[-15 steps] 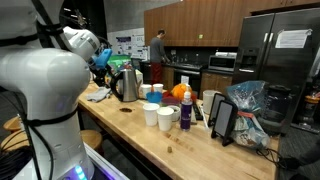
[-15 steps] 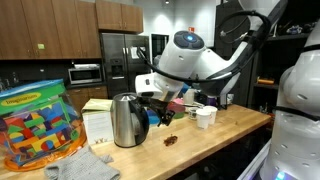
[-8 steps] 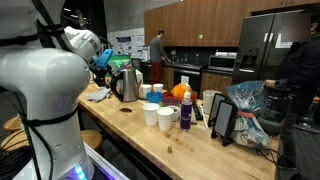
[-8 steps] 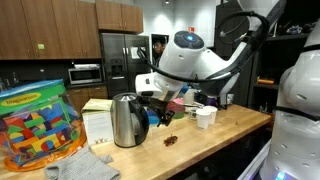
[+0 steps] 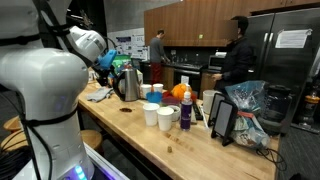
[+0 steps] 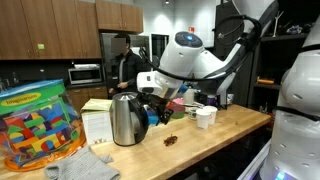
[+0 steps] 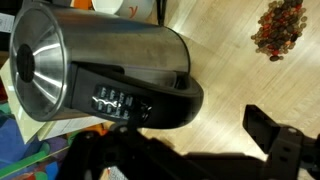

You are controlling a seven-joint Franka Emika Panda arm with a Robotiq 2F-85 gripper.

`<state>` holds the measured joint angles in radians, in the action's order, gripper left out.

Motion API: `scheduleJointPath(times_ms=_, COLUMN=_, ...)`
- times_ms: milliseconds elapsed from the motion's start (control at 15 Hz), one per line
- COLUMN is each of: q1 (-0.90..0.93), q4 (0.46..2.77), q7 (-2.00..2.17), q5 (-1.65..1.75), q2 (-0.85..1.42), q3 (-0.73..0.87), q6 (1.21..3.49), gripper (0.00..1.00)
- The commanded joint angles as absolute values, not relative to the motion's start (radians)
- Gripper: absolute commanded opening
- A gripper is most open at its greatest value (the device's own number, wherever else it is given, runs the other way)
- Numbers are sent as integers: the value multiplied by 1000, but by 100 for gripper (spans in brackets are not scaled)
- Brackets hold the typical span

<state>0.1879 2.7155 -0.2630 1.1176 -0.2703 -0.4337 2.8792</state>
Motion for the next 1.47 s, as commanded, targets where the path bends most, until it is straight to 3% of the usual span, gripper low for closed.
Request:
scheduleJointPath(times_ms=0, q1=155, q4=2704, q7=-252, q5=1151, q2=-226, q3=-422, q6=2913, gripper=100)
scheduleJointPath(times_ms=1400, q1=340, q4=2738, q7=-376, q5=1011, q2=-412, q3=-289, q6=2819, gripper=100)
